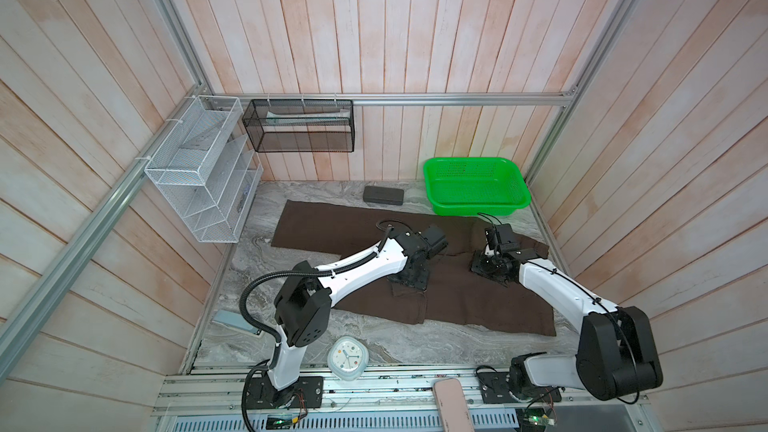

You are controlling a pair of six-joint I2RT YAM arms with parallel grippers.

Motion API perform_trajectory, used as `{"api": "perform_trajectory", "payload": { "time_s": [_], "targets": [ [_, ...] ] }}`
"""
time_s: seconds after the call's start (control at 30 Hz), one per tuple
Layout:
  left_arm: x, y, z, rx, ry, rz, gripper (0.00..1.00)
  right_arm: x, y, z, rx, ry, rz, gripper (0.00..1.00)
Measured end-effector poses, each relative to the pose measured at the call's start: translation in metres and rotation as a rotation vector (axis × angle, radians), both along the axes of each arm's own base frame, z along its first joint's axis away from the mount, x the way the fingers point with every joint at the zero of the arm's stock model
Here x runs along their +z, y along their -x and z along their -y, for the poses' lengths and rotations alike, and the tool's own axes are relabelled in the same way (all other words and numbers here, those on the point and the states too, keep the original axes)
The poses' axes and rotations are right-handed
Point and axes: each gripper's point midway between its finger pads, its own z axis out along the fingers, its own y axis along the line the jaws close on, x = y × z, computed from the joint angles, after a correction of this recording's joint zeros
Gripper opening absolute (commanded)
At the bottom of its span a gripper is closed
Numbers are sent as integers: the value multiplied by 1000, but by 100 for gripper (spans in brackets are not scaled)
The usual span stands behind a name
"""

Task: Fold and stack the trousers

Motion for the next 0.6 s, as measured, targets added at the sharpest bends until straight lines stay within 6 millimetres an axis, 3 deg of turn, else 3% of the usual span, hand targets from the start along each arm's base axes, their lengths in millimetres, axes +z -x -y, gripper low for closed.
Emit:
{"api": "perform_trajectory", "payload": {
  "time_s": [0.07, 0.13, 0.2, 0.37, 0.5, 0.6],
  "targets": [
    [9, -8, -9, 46, 36, 21, 66, 0, 0, 0, -1, 0, -1, 53],
    [6, -14, -19, 86, 49, 21, 67, 0, 0, 0, -1, 1, -2, 52],
    [-8, -17, -27, 120, 52, 0, 73, 0, 0, 1, -2, 1, -2, 52],
    [-53, -11, -39, 184, 76, -88, 74, 0, 0, 2, -5, 1, -2, 52],
    [-64, -10, -31, 196, 131, -112, 68, 0, 0, 3, -8, 1, -2, 52],
    [-66, -12, -21, 197, 182, -113, 57, 0, 0, 3, -9, 1, -2, 52]
  ]
}}
